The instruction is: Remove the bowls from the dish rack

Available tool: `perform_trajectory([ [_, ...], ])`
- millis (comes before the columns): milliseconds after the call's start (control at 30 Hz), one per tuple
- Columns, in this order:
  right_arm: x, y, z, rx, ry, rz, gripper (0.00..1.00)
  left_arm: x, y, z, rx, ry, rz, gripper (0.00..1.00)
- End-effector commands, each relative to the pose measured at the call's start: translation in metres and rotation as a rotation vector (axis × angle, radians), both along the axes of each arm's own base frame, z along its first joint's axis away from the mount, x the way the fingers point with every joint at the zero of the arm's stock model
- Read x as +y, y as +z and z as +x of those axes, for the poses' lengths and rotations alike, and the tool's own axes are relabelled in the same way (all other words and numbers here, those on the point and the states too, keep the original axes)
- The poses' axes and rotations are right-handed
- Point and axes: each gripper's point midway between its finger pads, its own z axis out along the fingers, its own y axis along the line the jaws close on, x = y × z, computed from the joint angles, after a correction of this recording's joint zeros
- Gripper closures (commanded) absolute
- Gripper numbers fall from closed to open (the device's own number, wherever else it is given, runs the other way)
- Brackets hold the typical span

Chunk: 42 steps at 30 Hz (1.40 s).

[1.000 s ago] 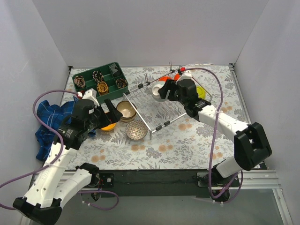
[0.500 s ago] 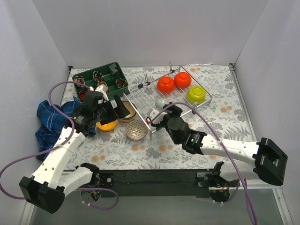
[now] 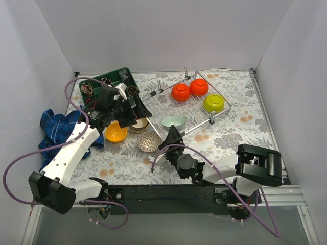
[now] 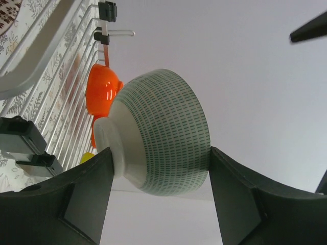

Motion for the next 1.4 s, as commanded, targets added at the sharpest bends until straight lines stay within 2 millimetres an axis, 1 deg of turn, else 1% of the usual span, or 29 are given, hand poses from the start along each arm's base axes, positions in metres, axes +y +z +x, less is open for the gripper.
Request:
perform_trajectory([
  [0,-0.018,0.099,-0.016,-0.180,-0.017,0.473,0.99,-0.020,0.020,-0.004,0.009,-0.058,-0.071,0.02],
  [67,-0.011,0.099,-0.019,-0.181,0.001,0.468,0.99,-0.025,0.016,-0.005,0.032,-0.069,-0.076,0.02],
  [100,-0.007,0.101,-0.021,-0.184,0.013,0.473,0.99,-0.029,0.010,-0.005,0.058,-0.077,-0.075,0.02],
  [233,0.006,0.099,-0.027,-0.188,0.046,0.453,0.99,-0.042,-0.006,-0.006,0.122,-0.101,-0.068,0.03],
  [333,0.011,0.096,-0.030,-0.189,0.059,0.439,0.99,-0.049,-0.014,-0.007,0.149,-0.115,-0.058,0.07],
  [467,0.013,0.097,-0.031,-0.191,0.060,0.450,0.99,-0.056,-0.031,-0.012,0.204,-0.140,-0.030,0.15],
  [533,0.011,0.098,-0.032,-0.219,0.054,0.442,0.99,-0.060,-0.039,-0.015,0.229,-0.151,-0.024,0.24],
  [567,0.006,0.104,-0.033,-0.242,0.046,0.481,0.99,-0.063,-0.041,-0.018,0.237,-0.162,-0.021,0.26],
  [600,0.007,0.103,-0.034,-0.258,0.044,0.465,0.99,-0.064,-0.046,-0.019,0.250,-0.165,-0.015,0.30],
  [633,0.012,0.098,-0.033,-0.260,0.038,0.435,0.99,-0.066,-0.048,-0.022,0.259,-0.174,-0.011,0.31],
  [700,0.014,0.095,-0.033,-0.251,0.043,0.441,0.99,-0.070,-0.054,-0.025,0.273,-0.185,-0.001,0.39],
  [733,0.015,0.094,-0.033,-0.248,0.041,0.441,0.99,-0.071,-0.055,-0.027,0.277,-0.190,0.001,0.45],
  [800,0.016,0.095,-0.033,-0.246,0.037,0.449,0.99,-0.070,-0.060,-0.029,0.287,-0.190,0.017,0.53],
  [833,0.016,0.096,-0.033,-0.247,0.039,0.453,0.99,-0.070,-0.061,-0.029,0.288,-0.185,0.023,0.62],
  [900,0.016,0.099,-0.033,-0.249,0.038,0.460,0.99,-0.068,-0.060,-0.028,0.275,-0.175,0.032,0.70],
  [933,0.015,0.099,-0.033,-0.249,0.038,0.460,0.99,-0.067,-0.060,-0.027,0.270,-0.172,0.036,0.78],
  [1033,0.013,0.102,-0.033,-0.250,0.038,0.472,0.99,-0.066,-0.061,-0.028,0.280,-0.173,0.043,0.92],
  [1067,0.013,0.102,-0.033,-0.249,0.038,0.472,0.99,-0.066,-0.061,-0.028,0.282,-0.169,0.044,1.00],
  [1233,0.009,0.099,-0.033,-0.239,0.022,0.471,0.99,-0.058,-0.049,-0.016,0.203,-0.107,0.062,1.00],
  [1267,0.007,0.098,-0.033,-0.232,0.013,0.470,0.88,-0.058,-0.045,-0.014,0.188,-0.099,0.066,1.00],
  [1333,0.003,0.096,-0.032,-0.217,-0.005,0.480,0.60,-0.054,-0.037,-0.008,0.152,-0.074,0.078,1.00],
  [1367,0.001,0.094,-0.032,-0.211,-0.011,0.480,0.34,-0.048,-0.036,-0.002,0.131,-0.038,0.103,1.00],
])
